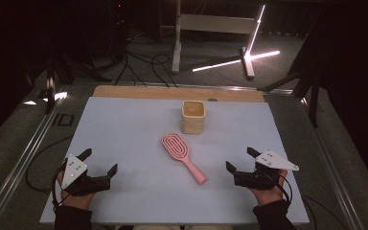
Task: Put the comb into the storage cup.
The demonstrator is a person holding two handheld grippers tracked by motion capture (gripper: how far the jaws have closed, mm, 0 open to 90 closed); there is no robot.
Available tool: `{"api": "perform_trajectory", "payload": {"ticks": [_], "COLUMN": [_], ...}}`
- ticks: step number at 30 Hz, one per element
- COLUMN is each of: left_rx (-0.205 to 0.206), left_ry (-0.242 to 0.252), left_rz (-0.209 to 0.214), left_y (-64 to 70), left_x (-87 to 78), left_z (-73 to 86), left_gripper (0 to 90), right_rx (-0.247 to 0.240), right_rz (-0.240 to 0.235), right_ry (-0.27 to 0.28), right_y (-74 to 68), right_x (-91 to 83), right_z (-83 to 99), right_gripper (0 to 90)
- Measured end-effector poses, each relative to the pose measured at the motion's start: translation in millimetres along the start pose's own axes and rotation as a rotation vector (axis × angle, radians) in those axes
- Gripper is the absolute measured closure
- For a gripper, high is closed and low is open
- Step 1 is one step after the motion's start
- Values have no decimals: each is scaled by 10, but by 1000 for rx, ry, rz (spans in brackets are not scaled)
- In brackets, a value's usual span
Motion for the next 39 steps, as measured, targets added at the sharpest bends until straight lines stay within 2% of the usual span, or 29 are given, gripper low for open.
{"api": "perform_trajectory", "payload": {"ticks": [4,12,39], "left_rx": [-25,-10,-12], "left_ry": [12,13,17], "left_rz": [3,-10,-19], "left_y": [-15,-7,-8], "left_x": [-14,-18,-22], "left_z": [3,4,21], "left_gripper": [0,0,1], "right_rx": [1,17,-26], "right_rz": [-8,-27,-80], "right_ry": [-3,-32,-113], "right_y": [-22,-67,-354], "right_x": [20,108,447], "right_z": [-42,-136,-391], "right_gripper": [85,85,85]}}
Point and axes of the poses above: each handheld gripper's, and its own axes: x roughly forward along the jaws, z roughly out of its underside, y roughly to its right, the point moved 2 cm from there along x, roughly forward along the jaws, and after that the axes turned 1 degree about z, right-handed, at the moved point
